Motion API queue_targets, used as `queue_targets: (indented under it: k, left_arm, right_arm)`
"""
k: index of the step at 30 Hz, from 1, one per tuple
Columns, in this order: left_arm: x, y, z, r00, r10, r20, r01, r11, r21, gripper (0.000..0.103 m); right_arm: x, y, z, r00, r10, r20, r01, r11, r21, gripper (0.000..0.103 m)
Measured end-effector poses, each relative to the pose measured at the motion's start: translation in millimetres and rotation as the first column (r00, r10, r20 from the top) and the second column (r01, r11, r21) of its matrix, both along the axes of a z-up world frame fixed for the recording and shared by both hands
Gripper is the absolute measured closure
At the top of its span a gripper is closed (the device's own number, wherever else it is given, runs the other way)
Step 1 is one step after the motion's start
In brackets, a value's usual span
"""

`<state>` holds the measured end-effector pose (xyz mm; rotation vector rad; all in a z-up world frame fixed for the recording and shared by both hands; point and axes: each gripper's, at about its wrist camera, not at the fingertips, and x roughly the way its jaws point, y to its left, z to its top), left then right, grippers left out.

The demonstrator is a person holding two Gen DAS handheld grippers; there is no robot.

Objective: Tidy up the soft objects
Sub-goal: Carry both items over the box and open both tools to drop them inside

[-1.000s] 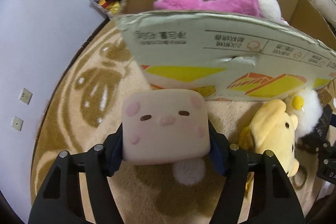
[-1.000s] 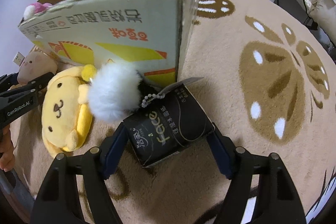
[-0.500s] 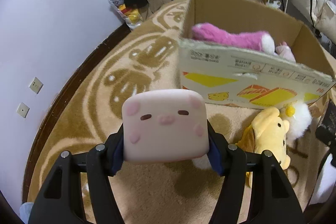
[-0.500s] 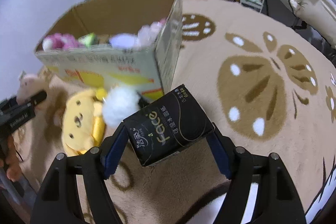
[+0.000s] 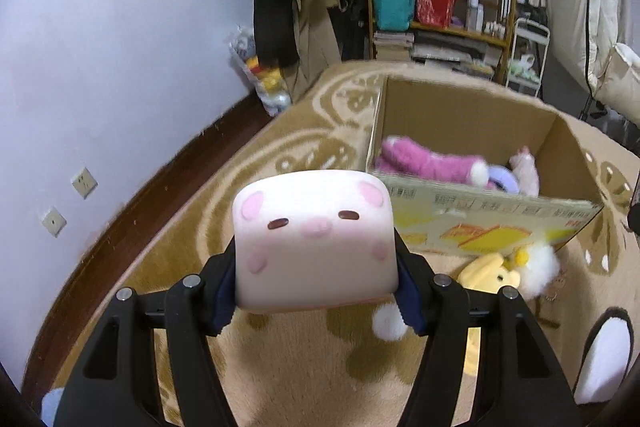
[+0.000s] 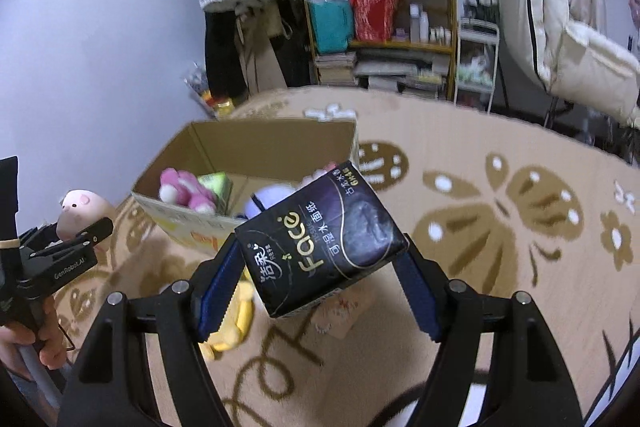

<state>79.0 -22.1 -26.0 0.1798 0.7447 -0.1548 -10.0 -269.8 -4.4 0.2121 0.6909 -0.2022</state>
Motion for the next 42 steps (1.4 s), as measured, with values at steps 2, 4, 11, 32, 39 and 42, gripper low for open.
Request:
queue_targets:
  k: [2, 4, 11, 32, 39, 42]
  left_arm:
    - [-1.6, -3.8, 7.3, 1.000, -0.009, 0.027, 0.009, 1.000, 0.002, 0.039]
    - [-3.0, -7.5, 14.7, 0.998, -0.025, 0.053, 0.025, 1.000, 0.000, 0.039]
    - [1.4, -24.5, 33.1, 0.990, -0.072, 0.125, 0.072, 0.997, 0.009, 0.039]
    - [58.1, -81.1, 28.7, 0.972, -0.172, 0.159, 0.170, 0.985, 0.024, 0.039]
    - [68.9, -87.2, 21.9, 0.974, -0.187, 0.129, 0.187, 0.982, 0.016, 0.038]
    - [70.8, -89.0, 18.9, 0.975, -0.194, 0.113, 0.194, 0.981, 0.011, 0.038]
  right_arm:
    - [-0.5, 3.0, 8.5, 1.000, 0.006, 0.025, -0.006, 1.000, -0.010, 0.024]
    - [2.4, 4.4, 14.2, 0.999, 0.011, 0.045, -0.010, 1.000, -0.019, 0.024]
    - [18.2, 10.2, 23.5, 0.996, 0.029, 0.083, -0.024, 0.998, -0.060, 0.024]
    - [86.8, 10.5, 4.4, 0.991, 0.087, 0.099, -0.077, 0.992, -0.101, 0.024]
    - [97.9, 6.5, -5.5, 0.993, 0.081, 0.085, -0.072, 0.993, -0.098, 0.024]
    - [99.8, 5.7, -9.3, 0.995, 0.066, 0.077, -0.057, 0.992, -0.111, 0.024]
